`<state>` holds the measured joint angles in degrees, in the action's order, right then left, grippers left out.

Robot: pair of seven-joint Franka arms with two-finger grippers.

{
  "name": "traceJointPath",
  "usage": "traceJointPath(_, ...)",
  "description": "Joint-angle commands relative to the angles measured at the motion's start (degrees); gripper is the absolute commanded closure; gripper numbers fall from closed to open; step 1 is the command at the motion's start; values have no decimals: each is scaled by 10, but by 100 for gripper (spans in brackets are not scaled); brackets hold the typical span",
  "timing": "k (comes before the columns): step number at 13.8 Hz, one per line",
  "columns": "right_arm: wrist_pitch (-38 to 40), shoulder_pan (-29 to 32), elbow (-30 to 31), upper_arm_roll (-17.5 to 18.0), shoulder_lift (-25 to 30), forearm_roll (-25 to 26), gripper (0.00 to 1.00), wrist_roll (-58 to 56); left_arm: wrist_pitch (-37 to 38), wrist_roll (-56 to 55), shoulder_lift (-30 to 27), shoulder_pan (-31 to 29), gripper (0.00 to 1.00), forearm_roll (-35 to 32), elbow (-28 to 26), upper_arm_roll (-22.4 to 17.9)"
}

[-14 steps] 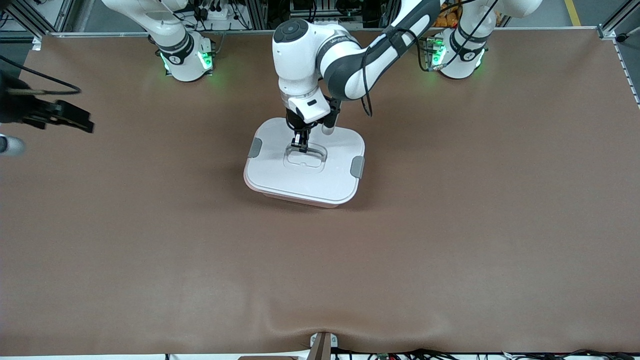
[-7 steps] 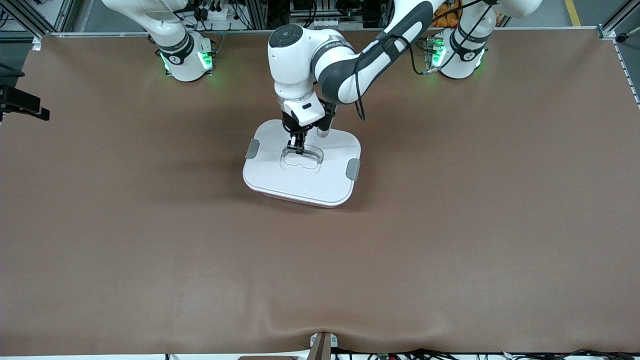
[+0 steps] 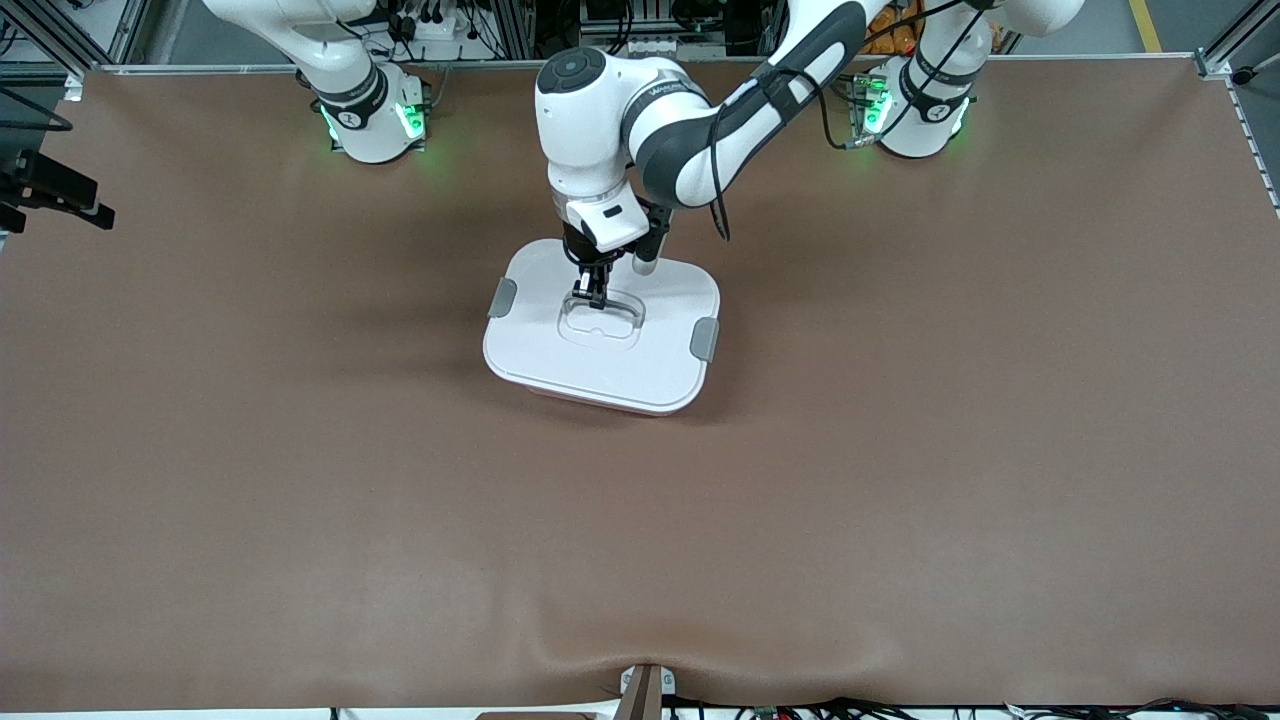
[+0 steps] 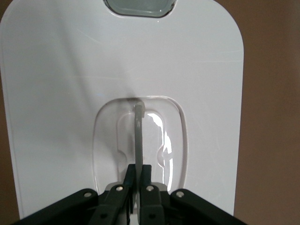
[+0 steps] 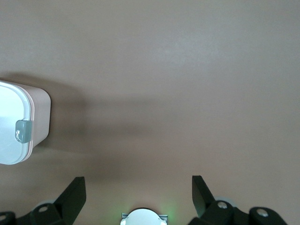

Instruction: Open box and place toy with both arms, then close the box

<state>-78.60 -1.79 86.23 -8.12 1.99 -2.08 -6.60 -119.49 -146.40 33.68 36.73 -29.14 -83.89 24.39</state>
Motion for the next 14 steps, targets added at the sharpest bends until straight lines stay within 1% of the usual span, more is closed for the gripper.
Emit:
traceJointPath(1, -12, -5, 17, -5, 14, 3, 0, -5, -10, -13, 11, 3, 100, -24, 17, 0)
traceJointPath(4, -13, -1, 1, -4, 10, 7, 0, -5, -15, -13, 10, -3, 100, -29, 14, 0)
traceJointPath(8, -21, -1, 1, -4, 9, 25, 0, -5, -30, -14, 8, -6, 100, -29, 1, 0)
traceJointPath(14, -28, -1, 1, -2, 9, 27, 0, -5, -38, -15, 3, -8, 100, -18, -16, 2)
